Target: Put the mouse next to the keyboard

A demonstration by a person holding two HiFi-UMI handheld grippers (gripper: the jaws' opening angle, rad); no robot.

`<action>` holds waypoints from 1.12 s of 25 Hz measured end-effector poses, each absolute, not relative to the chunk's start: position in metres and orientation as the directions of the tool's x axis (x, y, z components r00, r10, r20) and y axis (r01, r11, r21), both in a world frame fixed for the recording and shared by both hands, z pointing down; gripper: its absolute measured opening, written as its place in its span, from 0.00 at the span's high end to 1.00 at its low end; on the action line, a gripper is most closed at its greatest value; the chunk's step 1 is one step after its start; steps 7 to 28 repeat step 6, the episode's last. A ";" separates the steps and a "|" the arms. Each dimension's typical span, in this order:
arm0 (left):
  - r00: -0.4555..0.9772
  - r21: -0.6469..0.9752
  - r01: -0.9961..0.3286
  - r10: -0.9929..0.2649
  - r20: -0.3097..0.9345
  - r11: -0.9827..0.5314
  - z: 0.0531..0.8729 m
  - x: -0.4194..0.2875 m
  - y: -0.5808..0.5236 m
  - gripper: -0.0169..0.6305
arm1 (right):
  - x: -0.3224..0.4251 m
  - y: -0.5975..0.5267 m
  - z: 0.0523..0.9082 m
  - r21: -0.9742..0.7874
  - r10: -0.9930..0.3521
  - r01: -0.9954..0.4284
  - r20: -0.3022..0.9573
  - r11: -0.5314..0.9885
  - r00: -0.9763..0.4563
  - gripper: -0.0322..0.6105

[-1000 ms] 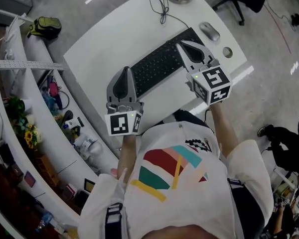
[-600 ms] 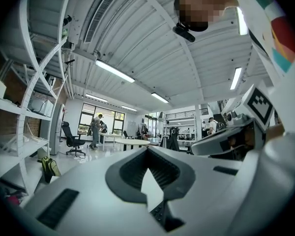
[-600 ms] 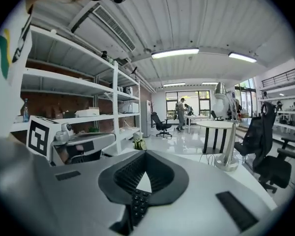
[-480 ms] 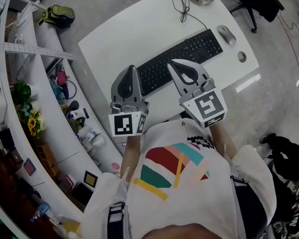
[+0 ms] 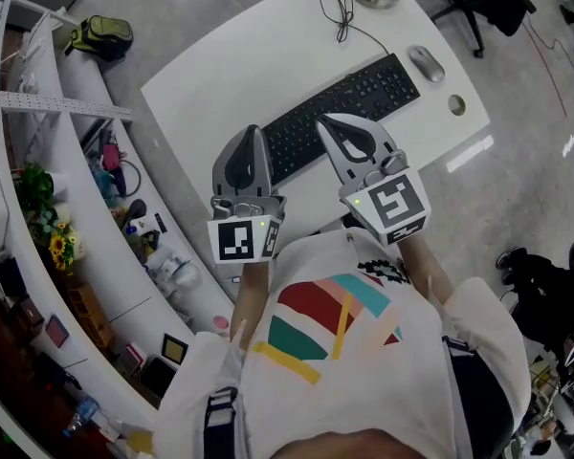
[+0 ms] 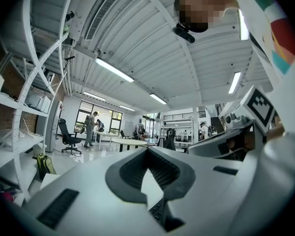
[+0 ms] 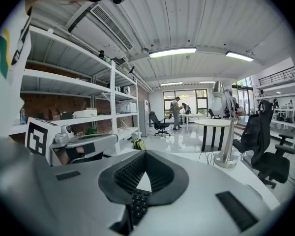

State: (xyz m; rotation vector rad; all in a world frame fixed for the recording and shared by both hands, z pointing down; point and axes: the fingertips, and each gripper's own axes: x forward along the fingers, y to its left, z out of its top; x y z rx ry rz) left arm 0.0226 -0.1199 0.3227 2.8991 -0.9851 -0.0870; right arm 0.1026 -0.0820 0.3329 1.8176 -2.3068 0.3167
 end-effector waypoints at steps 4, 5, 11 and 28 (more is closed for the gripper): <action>0.793 0.097 -0.603 -0.608 -0.028 -0.792 0.318 0.023 -0.120 0.91 | 0.103 -0.083 0.329 -0.063 -0.930 -0.972 0.282 0.227 -0.236 0.93; 0.793 0.097 -0.603 -0.608 -0.029 -0.791 0.317 0.022 -0.120 0.91 | 0.103 -0.083 0.328 -0.063 -0.929 -0.971 0.283 0.229 -0.237 0.93; 0.793 0.098 -0.604 -0.609 -0.029 -0.791 0.316 0.022 -0.120 0.91 | 0.102 -0.083 0.328 -0.063 -0.928 -0.971 0.285 0.231 -0.239 0.93; 0.793 0.098 -0.604 -0.609 -0.029 -0.791 0.316 0.022 -0.120 0.91 | 0.102 -0.083 0.328 -0.063 -0.928 -0.971 0.285 0.231 -0.239 0.93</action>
